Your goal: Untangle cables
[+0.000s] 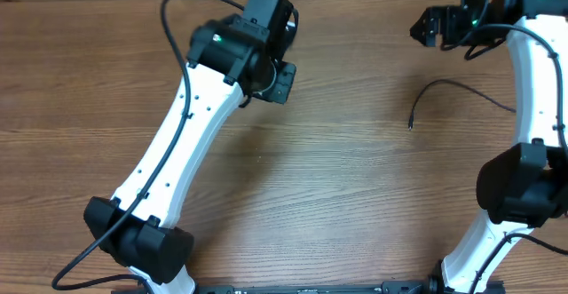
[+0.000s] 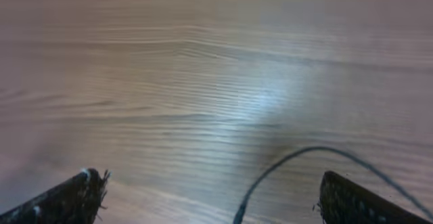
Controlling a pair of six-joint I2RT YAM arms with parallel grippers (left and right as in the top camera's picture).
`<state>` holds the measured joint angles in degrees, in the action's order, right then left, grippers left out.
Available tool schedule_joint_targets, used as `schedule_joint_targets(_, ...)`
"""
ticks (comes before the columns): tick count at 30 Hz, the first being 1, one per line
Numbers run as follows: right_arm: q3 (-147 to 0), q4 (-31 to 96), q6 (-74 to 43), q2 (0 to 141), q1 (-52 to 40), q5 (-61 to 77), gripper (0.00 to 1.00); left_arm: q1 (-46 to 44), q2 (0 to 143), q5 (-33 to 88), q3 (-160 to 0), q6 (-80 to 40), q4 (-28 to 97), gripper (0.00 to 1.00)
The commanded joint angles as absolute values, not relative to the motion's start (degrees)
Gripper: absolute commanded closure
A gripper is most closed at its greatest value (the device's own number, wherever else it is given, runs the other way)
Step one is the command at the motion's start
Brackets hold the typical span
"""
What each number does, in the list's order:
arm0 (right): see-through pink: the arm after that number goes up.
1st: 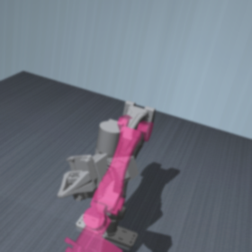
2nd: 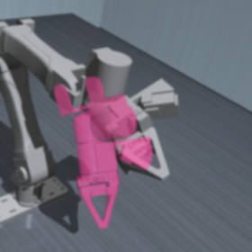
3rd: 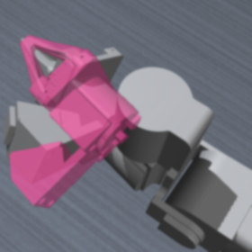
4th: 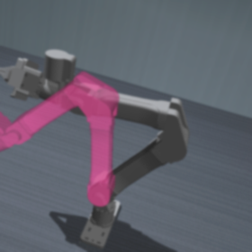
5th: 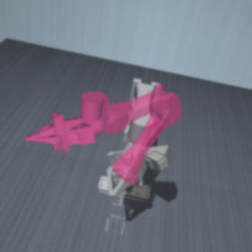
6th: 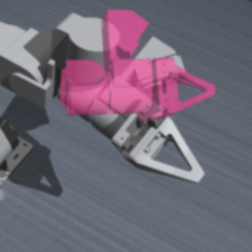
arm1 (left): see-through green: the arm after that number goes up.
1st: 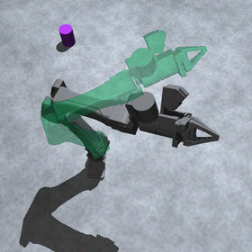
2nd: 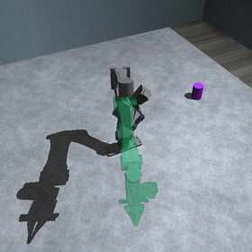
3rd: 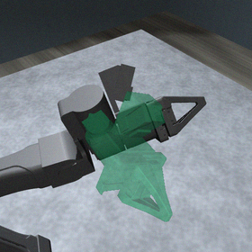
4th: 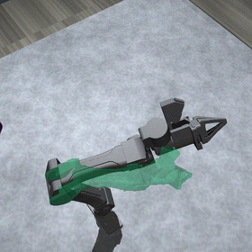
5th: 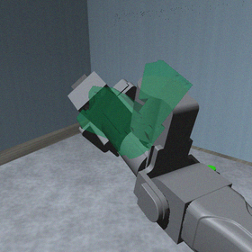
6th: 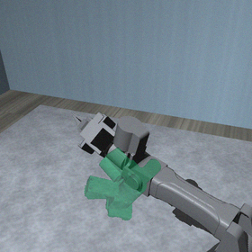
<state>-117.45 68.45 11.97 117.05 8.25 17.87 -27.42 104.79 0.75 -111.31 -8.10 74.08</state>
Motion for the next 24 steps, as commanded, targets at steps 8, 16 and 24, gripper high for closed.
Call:
schedule_joint_targets(8,-95.7,52.8,-9.7,114.8,8.4,7.6,0.0,-28.9,98.2,4.1,-110.2,-6.4,74.5,0.9)
schedule_joint_targets(16,-84.9,43.6,-16.1,114.8,8.3,6.0,0.26,-30.1,96.2,4.1,-110.2,-6.4,75.4,0.87)
schedule_joint_targets(24,-80.4,40.8,-20.7,114.9,8.3,4.3,0.38,-31.2,95.7,6.0,-110.2,-6.4,75.0,0.87)
